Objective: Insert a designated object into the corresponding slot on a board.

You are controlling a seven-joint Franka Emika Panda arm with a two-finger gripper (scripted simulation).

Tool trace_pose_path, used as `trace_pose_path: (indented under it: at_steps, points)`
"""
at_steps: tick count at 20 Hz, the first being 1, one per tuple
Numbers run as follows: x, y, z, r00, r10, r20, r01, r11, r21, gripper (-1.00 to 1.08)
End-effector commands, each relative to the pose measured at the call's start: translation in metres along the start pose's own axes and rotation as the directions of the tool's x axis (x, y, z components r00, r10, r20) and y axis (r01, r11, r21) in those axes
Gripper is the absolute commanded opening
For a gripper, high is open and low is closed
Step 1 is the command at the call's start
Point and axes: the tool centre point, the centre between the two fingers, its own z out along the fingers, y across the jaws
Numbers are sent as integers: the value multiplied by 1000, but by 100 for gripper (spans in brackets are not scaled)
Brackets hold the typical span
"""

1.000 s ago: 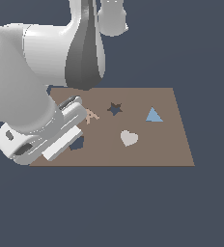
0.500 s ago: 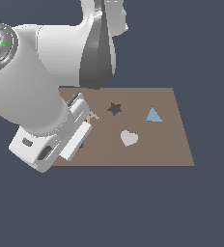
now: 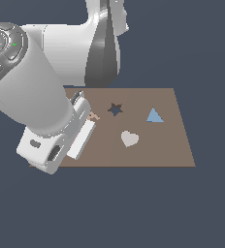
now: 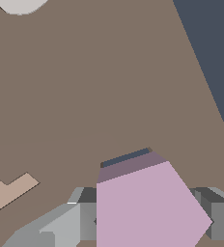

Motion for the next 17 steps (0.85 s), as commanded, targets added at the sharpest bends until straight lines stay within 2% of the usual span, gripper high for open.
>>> trace_pose_path:
  at_steps: [1,7,8,17]
  points:
    - [0,0,0,1000,0,0,0,1000,0,-100]
    - [0,0,10,1000,-2,0,2,1000,1,-100]
    - [0,0,10,1000,-2,0,2,1000,1,100]
    - [0,0,10,1000,-2,0,2,1000,1,100]
